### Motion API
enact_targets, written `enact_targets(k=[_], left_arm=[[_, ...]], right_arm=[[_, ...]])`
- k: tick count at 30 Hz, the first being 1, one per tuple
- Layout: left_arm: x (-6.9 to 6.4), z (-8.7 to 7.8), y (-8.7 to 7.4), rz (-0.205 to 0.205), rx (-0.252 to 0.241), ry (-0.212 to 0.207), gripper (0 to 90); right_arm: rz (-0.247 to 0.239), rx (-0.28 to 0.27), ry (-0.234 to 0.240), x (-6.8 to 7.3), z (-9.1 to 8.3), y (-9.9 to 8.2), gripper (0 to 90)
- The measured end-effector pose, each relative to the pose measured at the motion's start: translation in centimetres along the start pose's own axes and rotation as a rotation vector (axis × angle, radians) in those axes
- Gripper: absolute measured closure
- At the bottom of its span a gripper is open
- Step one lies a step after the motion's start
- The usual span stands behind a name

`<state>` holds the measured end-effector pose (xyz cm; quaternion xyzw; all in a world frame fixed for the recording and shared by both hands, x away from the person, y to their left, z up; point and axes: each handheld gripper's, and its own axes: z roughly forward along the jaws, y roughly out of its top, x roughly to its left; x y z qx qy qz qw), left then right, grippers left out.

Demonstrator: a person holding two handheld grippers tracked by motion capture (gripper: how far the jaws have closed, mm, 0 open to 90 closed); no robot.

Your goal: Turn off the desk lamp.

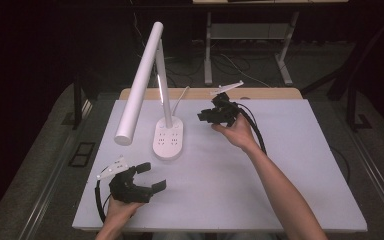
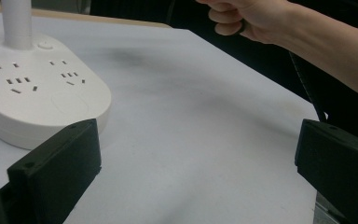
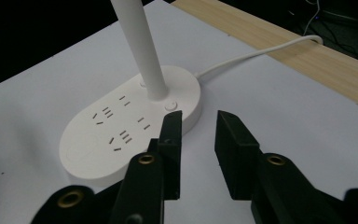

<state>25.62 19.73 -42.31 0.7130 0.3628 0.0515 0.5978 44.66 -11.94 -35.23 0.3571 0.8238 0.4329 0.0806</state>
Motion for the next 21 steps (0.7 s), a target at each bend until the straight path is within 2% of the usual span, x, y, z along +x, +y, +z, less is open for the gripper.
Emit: enact_targets(k=[4, 8, 14, 17, 21], left_arm=[[0.0, 0.0, 0.0, -0.003, -0.001, -0.001, 0.0], [0.0, 0.0, 0.0, -0.005, -0.001, -0.001, 0.0], [-0.1, 0.1, 0.0, -0.008, -0.001, -0.002, 0.0], [-0.1, 0.1, 0.0, -0.008, -0.002, -0.003, 0.0], [-0.1, 0.2, 0.0, -0.004, 0.000, -0.004, 0.0]], right_arm=[[0.008, -0.015, -0.014, -0.2, -1.8, -0.5, 60.1], [0.014, -0.025, -0.028, -0.2, -3.1, -1.2, 46.2], [0.019, -0.023, -0.019, -0.1, -4.9, -2.1, 17.4], [0.019, -0.004, -0.018, 0.2, -5.9, -2.6, 1.5], [0.020, -0.018, -0.016, 0.5, -7.5, -3.6, 0.6]])
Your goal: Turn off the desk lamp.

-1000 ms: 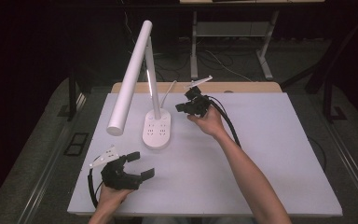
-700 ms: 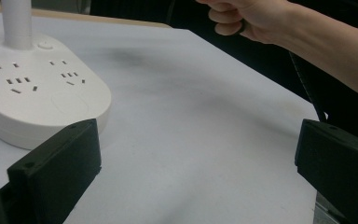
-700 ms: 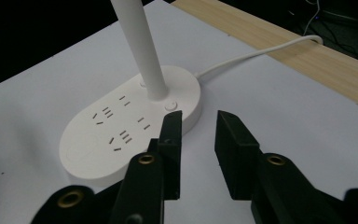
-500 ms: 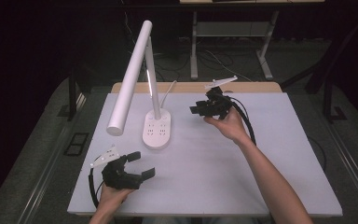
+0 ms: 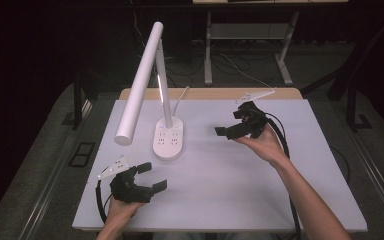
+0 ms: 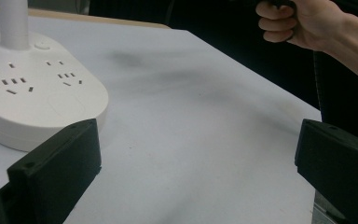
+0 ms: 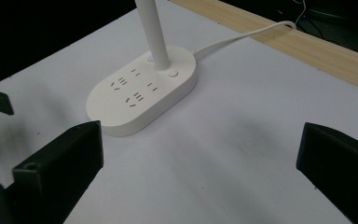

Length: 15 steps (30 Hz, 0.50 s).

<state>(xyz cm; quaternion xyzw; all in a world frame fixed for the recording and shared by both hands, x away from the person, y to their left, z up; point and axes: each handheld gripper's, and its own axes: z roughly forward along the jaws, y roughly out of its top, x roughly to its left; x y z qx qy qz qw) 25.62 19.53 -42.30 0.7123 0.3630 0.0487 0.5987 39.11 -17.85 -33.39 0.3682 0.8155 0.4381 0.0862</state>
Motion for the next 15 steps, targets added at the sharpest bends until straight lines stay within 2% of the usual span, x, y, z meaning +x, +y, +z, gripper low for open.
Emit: enact_targets(k=[7, 9, 15], left_arm=[[0.0, 0.0, 0.0, -0.004, -0.004, 0.000, 0.0], [0.0, 0.1, 0.0, -0.004, -0.003, 0.001, 0.0], [0.0, 0.2, 0.0, -0.009, -0.004, 0.001, 0.0]], right_arm=[[0.016, -0.018, -0.007, 0.1, -2.2, -2.0, 0.6], [0.023, -0.026, -0.006, 0.1, -3.2, -3.0, 0.6], [0.033, -0.037, -0.010, 0.0, -4.4, -4.4, 0.6]])
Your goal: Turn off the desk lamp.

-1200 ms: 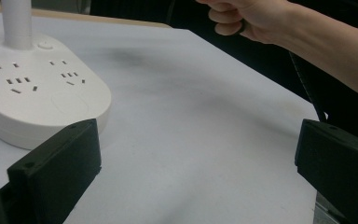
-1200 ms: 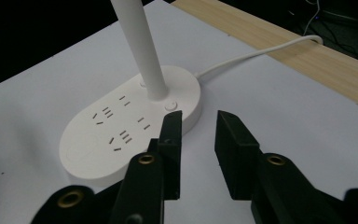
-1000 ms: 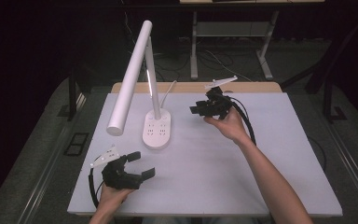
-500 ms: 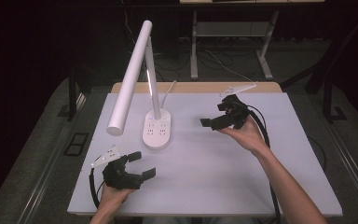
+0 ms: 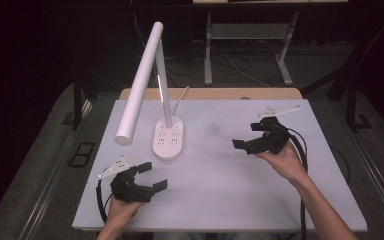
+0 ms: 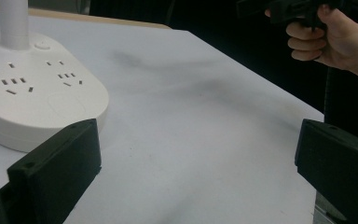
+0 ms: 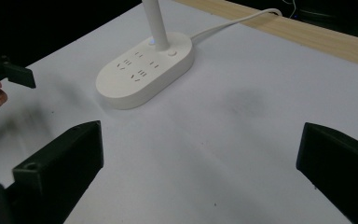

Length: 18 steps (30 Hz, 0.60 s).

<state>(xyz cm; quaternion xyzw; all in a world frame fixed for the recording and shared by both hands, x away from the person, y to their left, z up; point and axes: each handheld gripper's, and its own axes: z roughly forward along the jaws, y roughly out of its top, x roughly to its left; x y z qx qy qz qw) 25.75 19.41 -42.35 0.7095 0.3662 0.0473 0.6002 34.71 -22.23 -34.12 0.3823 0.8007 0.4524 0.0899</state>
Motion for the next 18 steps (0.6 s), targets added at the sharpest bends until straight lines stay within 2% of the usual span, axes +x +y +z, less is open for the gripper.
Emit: enact_targets(k=[10, 14, 18], left_arm=[[0.1, -0.1, 0.0, -0.002, -0.003, 0.010, 0.0], [0.1, -0.1, 0.0, -0.002, -0.004, 0.012, 0.0], [0.1, -0.1, 0.0, -0.003, -0.002, 0.015, 0.0]], right_arm=[[0.027, -0.038, -0.009, -0.1, -2.5, -3.0, 0.6], [0.068, -0.063, -0.013, -0.3, -3.7, -4.8, 0.7], [0.079, -0.074, -0.021, -0.3, -4.6, -6.3, 0.6]])
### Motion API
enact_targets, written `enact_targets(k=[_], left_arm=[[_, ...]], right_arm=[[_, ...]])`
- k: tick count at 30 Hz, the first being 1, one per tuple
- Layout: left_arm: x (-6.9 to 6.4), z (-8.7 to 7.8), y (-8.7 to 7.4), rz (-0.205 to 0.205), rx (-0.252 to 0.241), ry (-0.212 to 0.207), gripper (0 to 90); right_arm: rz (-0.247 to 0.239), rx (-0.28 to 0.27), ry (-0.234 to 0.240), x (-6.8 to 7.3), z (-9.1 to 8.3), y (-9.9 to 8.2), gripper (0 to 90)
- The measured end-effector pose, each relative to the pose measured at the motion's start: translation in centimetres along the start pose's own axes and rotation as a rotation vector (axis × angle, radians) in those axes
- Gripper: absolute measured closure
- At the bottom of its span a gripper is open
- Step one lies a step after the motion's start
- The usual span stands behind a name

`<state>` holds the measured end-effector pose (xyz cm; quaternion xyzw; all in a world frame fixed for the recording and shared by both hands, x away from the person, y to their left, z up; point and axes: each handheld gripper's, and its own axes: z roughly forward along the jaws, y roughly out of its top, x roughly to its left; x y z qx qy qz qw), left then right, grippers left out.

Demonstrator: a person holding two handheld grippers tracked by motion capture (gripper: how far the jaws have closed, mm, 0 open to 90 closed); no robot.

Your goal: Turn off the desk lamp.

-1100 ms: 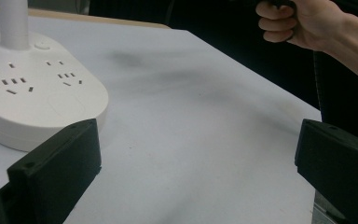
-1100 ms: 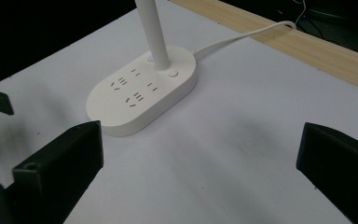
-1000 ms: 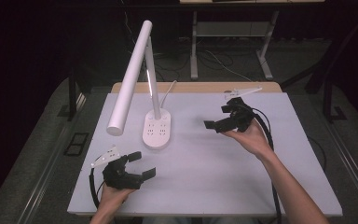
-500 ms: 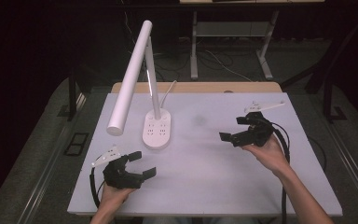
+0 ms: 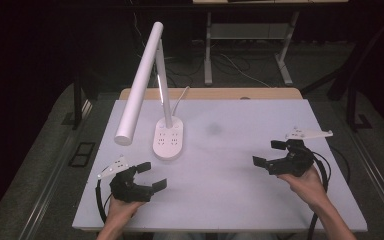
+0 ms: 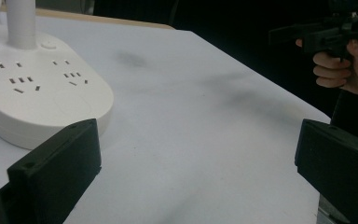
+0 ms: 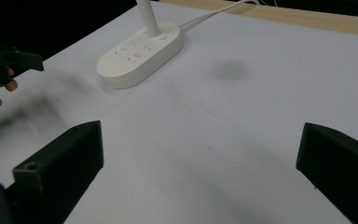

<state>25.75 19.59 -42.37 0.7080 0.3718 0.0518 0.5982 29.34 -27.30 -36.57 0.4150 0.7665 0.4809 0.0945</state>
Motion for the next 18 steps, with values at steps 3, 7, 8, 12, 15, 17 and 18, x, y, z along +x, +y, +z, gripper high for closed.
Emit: enact_targets(k=[3, 7, 8, 12, 15, 17, 18], left_arm=[[0.0, 0.0, 0.0, -0.001, 0.002, 0.004, 0.0], [0.0, 0.0, 0.0, -0.002, 0.004, 0.007, 0.0], [0.0, 0.0, 0.0, -0.002, 0.003, 0.008, 0.0], [0.1, -0.1, -0.1, -0.005, 0.004, 0.010, 0.0], [0.1, 0.0, 0.0, -0.001, 0.006, 0.009, 0.0], [0.1, 0.0, 0.0, -0.002, 0.006, 0.009, 0.0], [0.1, 0.0, 0.0, 0.000, 0.007, 0.009, 0.0]], right_arm=[[0.009, -0.015, -0.010, 0.0, -0.5, -1.0, 0.7], [0.015, -0.030, -0.023, -0.1, -1.0, -2.5, 0.7], [0.022, -0.035, -0.027, 0.0, -1.1, -2.9, 0.7], [0.022, -0.051, -0.035, 0.1, -1.5, -4.2, 0.7], [0.025, -0.044, -0.043, 0.1, -1.4, -5.4, 0.7], [0.044, -0.043, -0.039, 0.0, -1.4, -5.9, 0.7], [0.044, -0.043, -0.039, 0.0, -1.4, -5.9, 0.7]])
